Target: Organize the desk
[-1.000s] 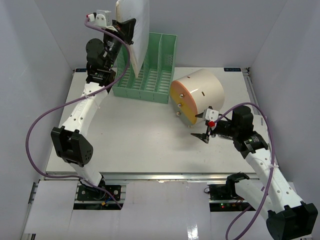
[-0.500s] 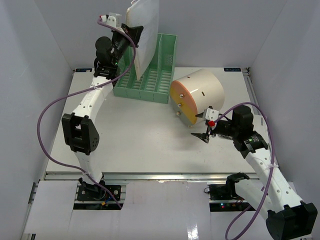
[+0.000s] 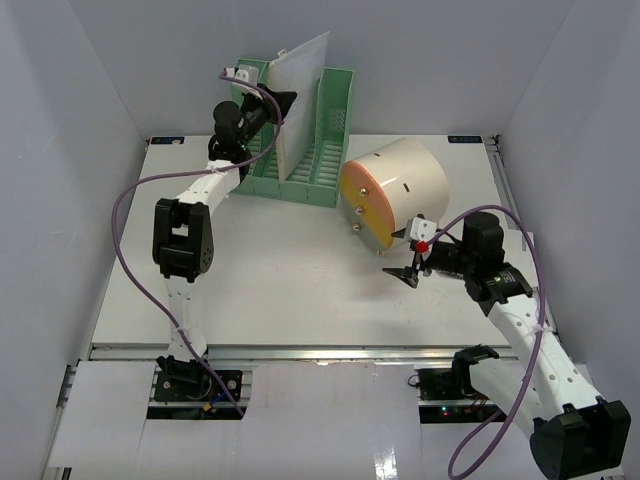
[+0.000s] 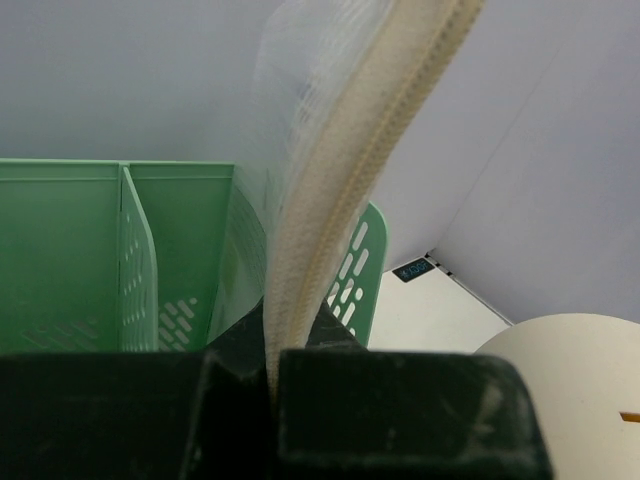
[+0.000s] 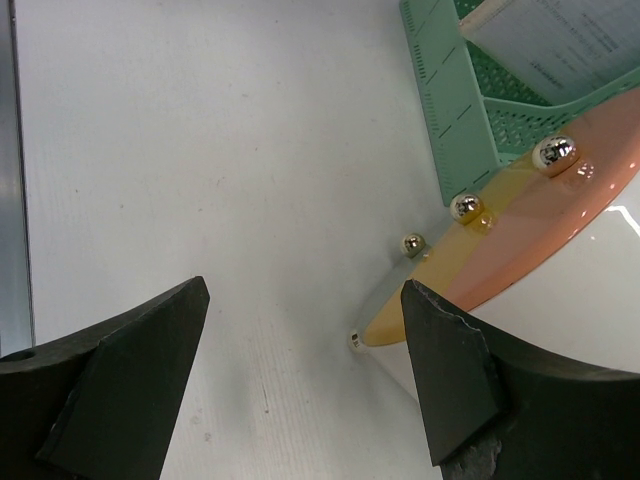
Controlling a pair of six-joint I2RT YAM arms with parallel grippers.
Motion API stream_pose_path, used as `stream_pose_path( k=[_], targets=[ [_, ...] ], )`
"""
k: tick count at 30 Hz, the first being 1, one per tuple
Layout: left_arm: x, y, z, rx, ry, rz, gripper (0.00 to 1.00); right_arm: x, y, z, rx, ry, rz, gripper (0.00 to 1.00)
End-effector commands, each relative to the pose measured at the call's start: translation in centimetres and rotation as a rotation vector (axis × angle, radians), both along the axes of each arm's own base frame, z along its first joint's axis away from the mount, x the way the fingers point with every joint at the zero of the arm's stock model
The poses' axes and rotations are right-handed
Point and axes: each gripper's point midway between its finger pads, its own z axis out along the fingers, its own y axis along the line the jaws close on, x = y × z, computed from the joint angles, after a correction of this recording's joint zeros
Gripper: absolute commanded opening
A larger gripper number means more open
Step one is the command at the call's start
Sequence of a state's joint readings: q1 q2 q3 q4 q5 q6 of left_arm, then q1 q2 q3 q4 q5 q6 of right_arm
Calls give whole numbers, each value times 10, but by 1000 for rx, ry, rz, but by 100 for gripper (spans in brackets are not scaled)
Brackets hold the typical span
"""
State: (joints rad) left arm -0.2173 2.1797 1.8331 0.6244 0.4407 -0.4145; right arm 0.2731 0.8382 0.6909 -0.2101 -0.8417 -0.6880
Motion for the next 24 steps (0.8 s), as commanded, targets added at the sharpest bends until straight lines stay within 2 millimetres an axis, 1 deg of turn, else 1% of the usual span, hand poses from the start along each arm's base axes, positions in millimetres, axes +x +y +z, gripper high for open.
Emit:
stream_pose_path(
  k=[1, 5, 9, 12, 16, 21, 24],
  targets=[
    [-29, 2, 68, -86, -204, -45, 0, 0, 1, -1, 11, -6, 17, 84],
    [-31, 2, 63, -96, -228, -48, 0, 0, 0, -3, 12, 0, 19, 84],
    [-28, 0, 69, -92, -270, -53, 0, 0, 0, -4, 13, 2, 20, 84],
    [-25, -2, 68, -74, -312, -58, 0, 0, 0, -4, 14, 0, 20, 85],
    [-25, -2, 50, -68, -340, -58, 0, 1, -2, -5, 16, 2, 17, 85],
    [-25, -7, 15, -48, -291, -86, 0, 0, -3, -6, 20, 3, 18, 85],
    [-27, -5, -1, -39, -266, -80, 0, 0, -5, -5, 25, 4, 19, 85]
  ],
)
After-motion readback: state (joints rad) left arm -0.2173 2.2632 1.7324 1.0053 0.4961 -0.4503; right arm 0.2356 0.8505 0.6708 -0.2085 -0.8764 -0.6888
